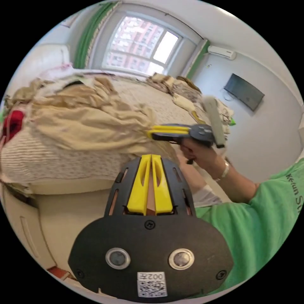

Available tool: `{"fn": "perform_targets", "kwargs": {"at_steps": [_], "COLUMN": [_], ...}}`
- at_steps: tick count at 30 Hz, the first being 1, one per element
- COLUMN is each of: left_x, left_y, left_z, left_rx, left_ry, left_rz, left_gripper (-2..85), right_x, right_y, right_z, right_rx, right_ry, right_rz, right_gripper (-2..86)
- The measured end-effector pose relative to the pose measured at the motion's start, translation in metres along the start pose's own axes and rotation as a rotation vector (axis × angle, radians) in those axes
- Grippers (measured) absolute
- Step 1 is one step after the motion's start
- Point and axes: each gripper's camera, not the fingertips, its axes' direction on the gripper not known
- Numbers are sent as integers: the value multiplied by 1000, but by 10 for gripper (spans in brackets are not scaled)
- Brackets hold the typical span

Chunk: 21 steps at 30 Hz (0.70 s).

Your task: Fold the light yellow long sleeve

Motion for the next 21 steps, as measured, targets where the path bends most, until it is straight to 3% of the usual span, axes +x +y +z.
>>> {"fn": "perform_targets", "kwargs": {"at_steps": [3,8,11,14,18,21], "left_x": [-19,-29,-28,-15,18,42], "left_y": [-13,-53,-65,-47,-20,-9], "left_z": [-14,15,72,137,159,146], "left_rx": [99,84,-91,-304,-297,-232], "left_ry": [-284,-339,-370,-278,-422,-367], "left_rz": [-4,76,78,146,222,238], "left_gripper": [-7,57,76,72,36,3], "right_x": [2,39,65,77,89,85], "right_y": [20,75,105,121,113,82], "right_z": [-43,-90,-107,-102,-129,-150], "right_rx": [88,39,-20,-136,40,240], "right_ry": [40,69,-8,-91,-56,-94], "right_rz": [-27,69,152,141,185,98], "right_gripper": [0,-4,-2,10,38,53]}}
